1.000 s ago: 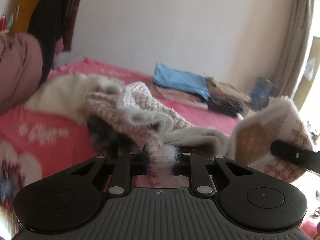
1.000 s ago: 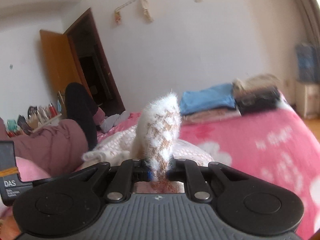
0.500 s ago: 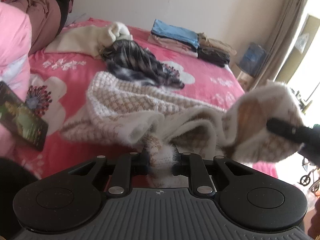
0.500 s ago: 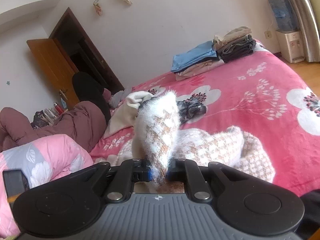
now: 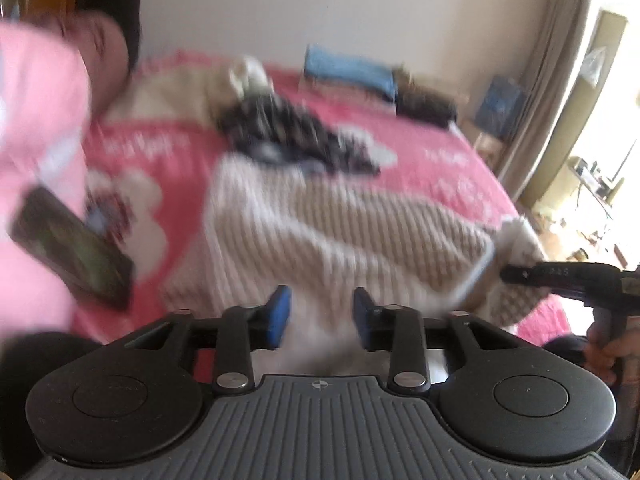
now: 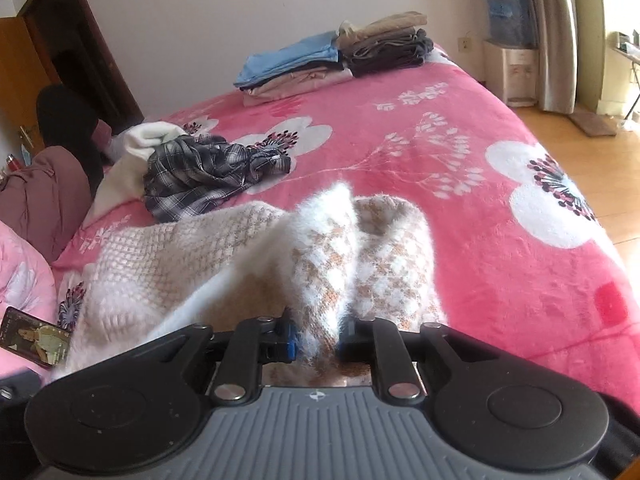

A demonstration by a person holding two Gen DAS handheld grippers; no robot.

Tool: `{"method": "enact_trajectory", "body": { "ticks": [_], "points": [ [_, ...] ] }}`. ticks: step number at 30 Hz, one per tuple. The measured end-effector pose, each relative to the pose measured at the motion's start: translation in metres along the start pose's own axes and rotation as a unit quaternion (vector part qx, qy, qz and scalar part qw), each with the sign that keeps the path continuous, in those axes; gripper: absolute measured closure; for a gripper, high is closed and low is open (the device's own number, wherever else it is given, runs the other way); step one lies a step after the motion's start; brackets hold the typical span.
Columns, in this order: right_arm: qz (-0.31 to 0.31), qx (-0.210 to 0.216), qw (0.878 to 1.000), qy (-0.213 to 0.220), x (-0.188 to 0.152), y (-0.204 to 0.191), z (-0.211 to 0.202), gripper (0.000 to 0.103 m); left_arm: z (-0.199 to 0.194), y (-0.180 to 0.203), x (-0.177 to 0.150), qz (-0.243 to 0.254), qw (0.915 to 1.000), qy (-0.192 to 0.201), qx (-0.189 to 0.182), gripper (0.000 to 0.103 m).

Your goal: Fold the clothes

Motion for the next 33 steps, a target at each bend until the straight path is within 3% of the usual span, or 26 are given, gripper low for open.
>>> {"method": "enact_trajectory", "body": {
  "ticks": [3, 6, 10, 13, 16, 19, 22, 24, 28, 33],
  "points": [
    [-0.021, 0.007, 0.999, 0.025, 0.013, -0.004, -0.025, 0.064, 0.004, -0.008, 0.013, -0.009, 0.9999, 0.010, 0.001, 0.054],
    [-0.039, 0.001, 0.998, 0.057, 0.032, -0.004, -0.053, 0.055, 0.026, -0.010, 0.018, -0.024, 0.9997, -0.003, -0.004, 0.054],
    [-0.033, 0.013, 0.995, 0.098, 0.068, -0.005, -0.084, 0.053, 0.064, -0.007, 0.027, -0.027, 0.9993, -0.022, -0.011, 0.053],
    [-0.054, 0.033, 0.993, 0.097, 0.097, -0.025, -0.073, 0.053, 0.097, -0.010, 0.041, -0.034, 0.9993, -0.014, -0.012, 0.053],
    [-0.082, 0.061, 0.994, 0.039, 0.121, -0.067, -0.014, 0.053, 0.136, -0.019, 0.058, -0.048, 0.9988, -0.006, 0.002, 0.053],
    [-0.089, 0.102, 0.990, -0.048, 0.141, -0.106, 0.077, 0.053, 0.170, -0.035, 0.065, -0.061, 0.9979, -0.010, 0.021, 0.053],
    [-0.125, 0.074, 0.982, -0.121, 0.155, -0.128, 0.185, 0.053, 0.194, -0.055, 0.054, -0.087, 0.9955, -0.031, 0.021, 0.053],
    [-0.161, 0.047, 0.975, -0.144, 0.160, -0.133, 0.250, 0.053, 0.204, -0.067, 0.047, -0.111, 0.9928, -0.044, 0.011, 0.053],
    [-0.210, 0.045, 0.963, -0.161, 0.153, -0.144, 0.341, 0.055, 0.212, -0.075, 0.053, -0.136, 0.9901, -0.034, -0.013, 0.050],
    [-0.237, 0.088, 0.962, -0.102, 0.169, -0.191, 0.372, 0.054, 0.226, -0.079, 0.053, -0.144, 0.9890, -0.028, -0.020, 0.050]
  ]
}}
Point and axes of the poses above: each gripper's, at about its wrist camera, not at the fingertips, and z roughly the way its jaws point, y to its right, x to its top, the point moved 8 cm from there along z, roughly the way its jaws point, and after that the axes turned 1 degree about -y, right-handed, at the moved point
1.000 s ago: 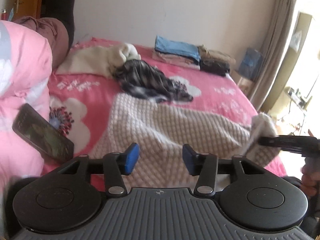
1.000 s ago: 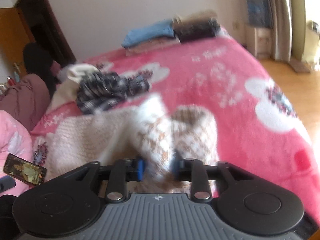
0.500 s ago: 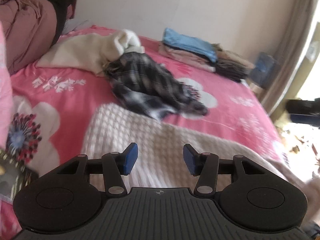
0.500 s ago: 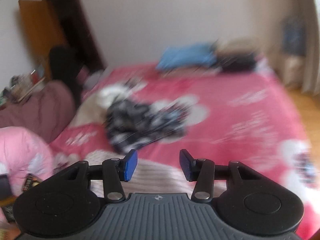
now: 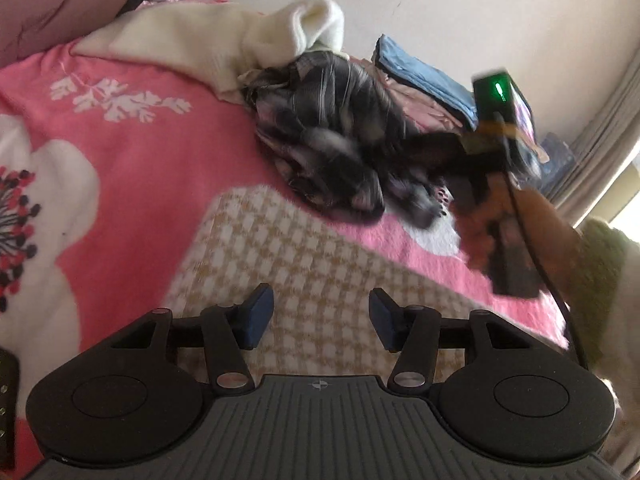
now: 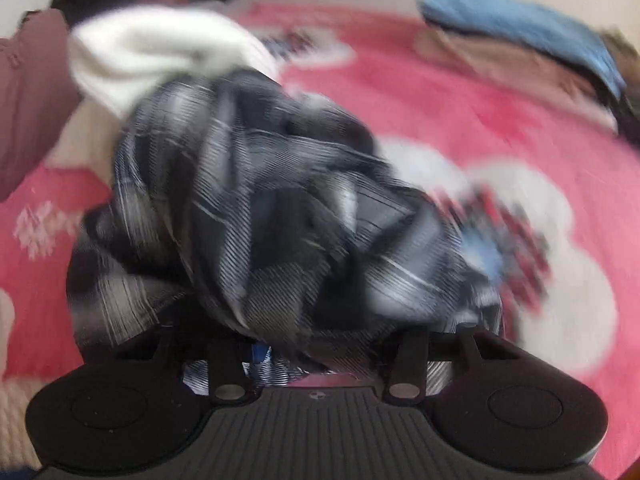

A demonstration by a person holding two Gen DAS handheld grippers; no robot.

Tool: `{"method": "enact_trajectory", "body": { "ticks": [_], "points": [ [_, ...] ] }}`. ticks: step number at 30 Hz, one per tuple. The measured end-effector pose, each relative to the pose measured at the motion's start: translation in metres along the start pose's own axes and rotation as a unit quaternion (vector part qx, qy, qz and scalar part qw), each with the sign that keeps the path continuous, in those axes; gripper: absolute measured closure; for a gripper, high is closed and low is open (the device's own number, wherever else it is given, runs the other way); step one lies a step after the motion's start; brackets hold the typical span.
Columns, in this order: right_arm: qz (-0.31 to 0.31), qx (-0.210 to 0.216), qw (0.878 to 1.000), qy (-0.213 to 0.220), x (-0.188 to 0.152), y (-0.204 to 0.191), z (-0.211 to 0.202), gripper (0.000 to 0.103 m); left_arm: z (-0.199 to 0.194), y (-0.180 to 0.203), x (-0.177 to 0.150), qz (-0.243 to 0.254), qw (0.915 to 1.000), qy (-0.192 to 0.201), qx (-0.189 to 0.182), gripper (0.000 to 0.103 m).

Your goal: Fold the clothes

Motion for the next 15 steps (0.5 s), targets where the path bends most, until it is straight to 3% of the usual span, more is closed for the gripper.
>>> {"method": "enact_trajectory", "body": {
  "ticks": [8, 10, 12, 15],
  "points": [
    [-0.008, -0.001, 0.999, 0.037, 0.088, -0.027, 0.064, 0.056, 0.004, 0.001, 0.002, -0.007, 0.9999, 0.010, -0.003, 0.050],
    [0.026, -0.003, 0.999, 0.044, 0.105, -0.024, 0.075, 0.056, 0.003, 0.002, 0.002, -0.011, 0.9999, 0.013, -0.003, 0.050],
    [0.052, -0.009, 0.998, 0.034, 0.112, -0.019, 0.079, 0.057, 0.000, 0.003, 0.001, -0.015, 0.9998, 0.015, -0.007, 0.050],
    [0.024, -0.034, 0.999, -0.007, 0.099, -0.013, 0.058, 0.058, -0.003, 0.000, 0.005, -0.030, 0.9992, 0.018, -0.017, 0.050]
  ]
}}
Point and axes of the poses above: each gripper's, at about its wrist camera, not at the fingertips, and z roughly the way its jaws point, y to its right, x to its top, the point moved 8 cm from there along z, roughly the way its jaws point, and after that the axes turned 1 degree about -y, right-handed, at the moved point
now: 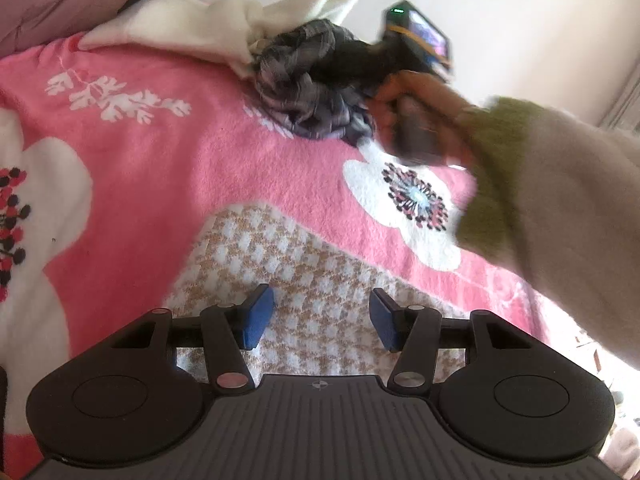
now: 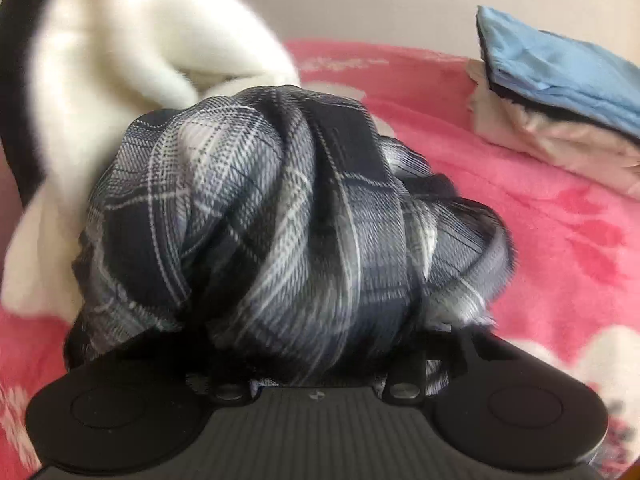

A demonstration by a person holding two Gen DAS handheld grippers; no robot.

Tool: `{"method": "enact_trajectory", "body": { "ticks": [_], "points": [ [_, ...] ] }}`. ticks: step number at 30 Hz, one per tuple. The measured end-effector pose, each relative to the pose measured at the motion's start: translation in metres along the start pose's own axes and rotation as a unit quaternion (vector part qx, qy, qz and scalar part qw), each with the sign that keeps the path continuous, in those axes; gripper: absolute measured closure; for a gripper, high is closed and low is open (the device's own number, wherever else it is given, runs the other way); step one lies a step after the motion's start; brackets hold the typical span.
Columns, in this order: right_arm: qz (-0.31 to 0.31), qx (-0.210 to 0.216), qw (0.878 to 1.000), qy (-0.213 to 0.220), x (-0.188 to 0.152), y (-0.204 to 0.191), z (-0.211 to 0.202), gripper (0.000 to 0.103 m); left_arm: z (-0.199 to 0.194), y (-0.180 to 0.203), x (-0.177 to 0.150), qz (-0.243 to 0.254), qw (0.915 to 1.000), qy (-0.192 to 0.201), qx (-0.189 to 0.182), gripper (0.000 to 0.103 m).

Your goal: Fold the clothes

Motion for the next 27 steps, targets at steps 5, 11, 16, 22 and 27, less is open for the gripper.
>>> {"method": "enact_trajectory", "body": {
  "ticks": [5, 11, 16, 22, 27],
  "points": [
    [-0.084, -0.025, 0.996, -0.028, -0.057, 0.038, -0.120, 0.053, -0.025, -0.008, 0.011, -0.047, 0.9984, 0.027, -0.015, 0.046],
    [-0.027, 0.025, 0.997, 0.064, -0.119, 0.092, -0.326, 0.051, -0.068, 0.007, 0.017, -0.014, 0.9985, 0.051, -0.014, 0.046],
    [0.011, 0.071, 0.989, 0.133, -0.187, 0.103, -0.449, 0.049, -0.109, 0.031, 0.003, 0.049, 0.9983, 0.028, -0.012, 0.045],
    [-0.070, 0.074, 0.987, 0.120, -0.288, 0.052, -0.472, 0.048, -0.149, 0.051, -0.034, 0.133, 0.9911, -0.009, -0.003, 0.042],
    [-0.229, 0.080, 0.966, 0.092, -0.355, -0.023, -0.442, 0.037, -0.160, 0.048, -0.060, 0.167, 0.9838, -0.061, 0.018, 0.041]
  ]
}}
Point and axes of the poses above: each gripper's, at about its wrist camera, not at the fingertips, and z roughly the way its jaws point, y to its right, x to its top, the point moved 8 cm from there along z, roughly the way its jaws point, and after that the axes turned 1 degree about -y, right-handed, at the moved point
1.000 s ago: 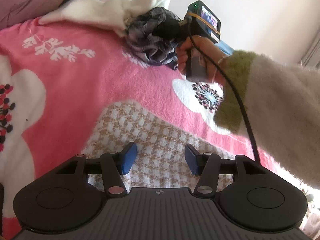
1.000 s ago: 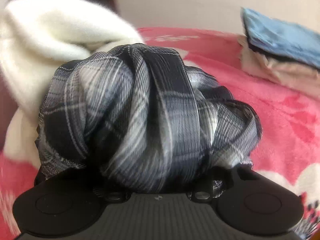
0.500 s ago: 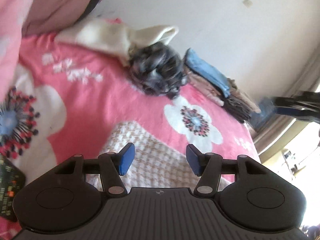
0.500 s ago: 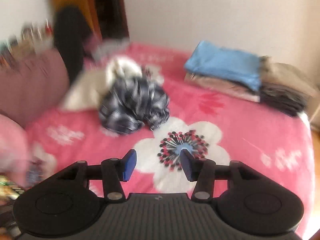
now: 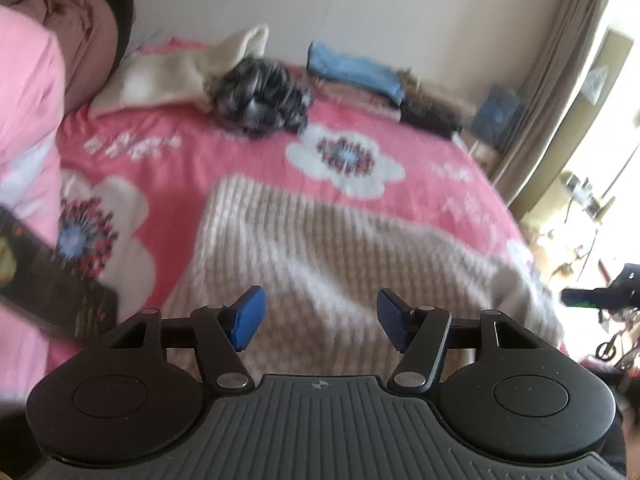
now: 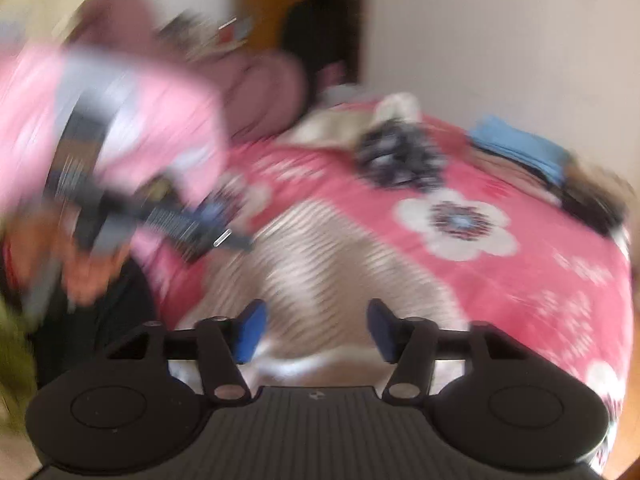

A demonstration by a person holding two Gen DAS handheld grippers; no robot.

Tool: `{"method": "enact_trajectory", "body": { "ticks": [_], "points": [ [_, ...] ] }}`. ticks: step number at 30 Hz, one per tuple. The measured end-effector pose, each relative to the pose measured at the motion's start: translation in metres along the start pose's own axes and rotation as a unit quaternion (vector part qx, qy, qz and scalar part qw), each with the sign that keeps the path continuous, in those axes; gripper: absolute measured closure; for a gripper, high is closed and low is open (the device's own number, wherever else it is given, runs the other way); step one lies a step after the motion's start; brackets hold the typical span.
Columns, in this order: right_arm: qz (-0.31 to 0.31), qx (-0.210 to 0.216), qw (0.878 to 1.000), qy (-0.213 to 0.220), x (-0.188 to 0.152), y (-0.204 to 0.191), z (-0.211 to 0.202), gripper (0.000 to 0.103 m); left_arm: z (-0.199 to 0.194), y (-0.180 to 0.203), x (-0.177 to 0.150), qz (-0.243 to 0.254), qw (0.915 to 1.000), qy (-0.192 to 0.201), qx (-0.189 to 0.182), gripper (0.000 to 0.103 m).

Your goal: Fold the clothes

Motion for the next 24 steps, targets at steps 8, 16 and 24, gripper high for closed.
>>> {"method": "enact_trajectory", "body": {
  "ticks": [8, 16, 24],
  "points": [
    [-0.140, -0.030, 0.989, -0.045, -0.047, -0.062, 0.028, 0.036, 0.004, 0.017, -0.053, 0.099, 0.9892, -0.109, 0.001, 0.040],
    [-0.156, -0.044, 0.986, -0.026, -0.045, -0.062, 0.029, 0.036, 0.005, -0.001, -0.069, 0.052, 0.9888, -0.137, 0.026, 0.040],
    [-0.223, -0.007, 0.974, -0.048, -0.041, -0.083, 0.091, 0.021, -0.003, -0.024, -0.055, -0.009, 0.9921, -0.121, 0.030, 0.040]
  ]
}}
Point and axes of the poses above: each gripper's, at about its wrist camera, not at the fingertips, and z roughly the way its jaws point, y to its right, x to its top, the point moved 8 cm from there along z, roughly the way its jaws point, and after that the axes turned 1 degree about -y, right-handed, at the moved point
